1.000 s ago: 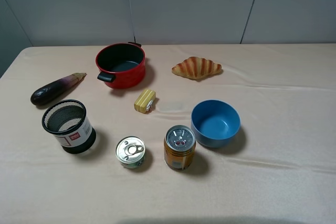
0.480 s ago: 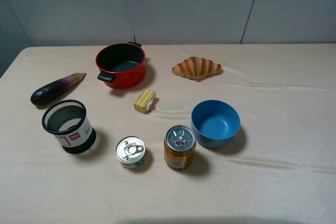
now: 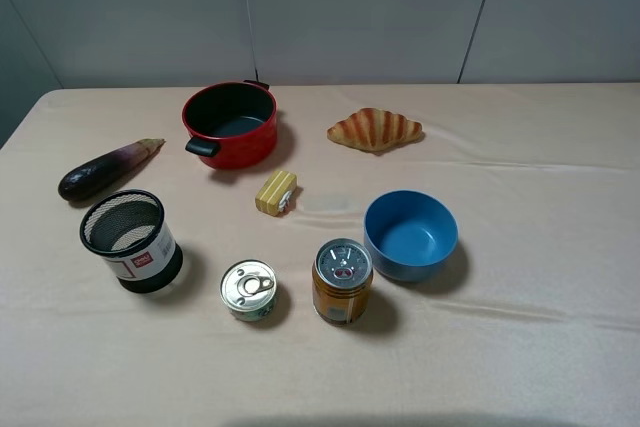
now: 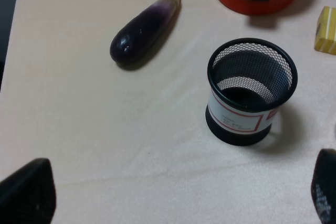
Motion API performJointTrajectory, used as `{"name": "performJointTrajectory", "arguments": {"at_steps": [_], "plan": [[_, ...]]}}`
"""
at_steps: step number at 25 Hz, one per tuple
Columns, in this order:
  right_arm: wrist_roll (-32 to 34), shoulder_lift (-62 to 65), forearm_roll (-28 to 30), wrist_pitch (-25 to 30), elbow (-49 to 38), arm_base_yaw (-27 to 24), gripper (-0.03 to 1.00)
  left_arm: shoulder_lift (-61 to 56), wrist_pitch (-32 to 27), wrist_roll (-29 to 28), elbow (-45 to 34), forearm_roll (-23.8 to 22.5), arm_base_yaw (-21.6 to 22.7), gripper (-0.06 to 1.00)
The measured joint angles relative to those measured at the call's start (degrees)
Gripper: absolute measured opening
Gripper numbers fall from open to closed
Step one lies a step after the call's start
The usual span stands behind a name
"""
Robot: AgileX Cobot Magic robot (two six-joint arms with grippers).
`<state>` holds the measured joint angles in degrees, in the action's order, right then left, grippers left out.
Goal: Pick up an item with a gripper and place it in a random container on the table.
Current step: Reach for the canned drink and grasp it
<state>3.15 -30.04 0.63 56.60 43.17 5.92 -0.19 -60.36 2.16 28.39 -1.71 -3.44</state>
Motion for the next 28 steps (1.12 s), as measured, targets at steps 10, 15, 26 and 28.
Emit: {"name": "performJointTrajectory", "arguments": {"at_steps": [10,15,26,28], "plan": [[-3.1,-16.1,0.0,-0.5,8.7,0.0,0.69,0.0,0.0,0.0,0.0,0.0,0.0,0.99],[-5.4,-21.2,0.0,-0.6,11.7,0.0,0.69,0.0,0.0,0.0,0.0,0.0,0.0,0.99],[-7.5,-30.8,0.6,-0.7,15.7,6.9,0.69,0.0,0.0,0.0,0.0,0.0,0.0,0.99],[-7.5,-32.0,0.7,-0.7,15.8,8.7,0.69,0.0,0.0,0.0,0.0,0.0,0.0,0.99]]}}
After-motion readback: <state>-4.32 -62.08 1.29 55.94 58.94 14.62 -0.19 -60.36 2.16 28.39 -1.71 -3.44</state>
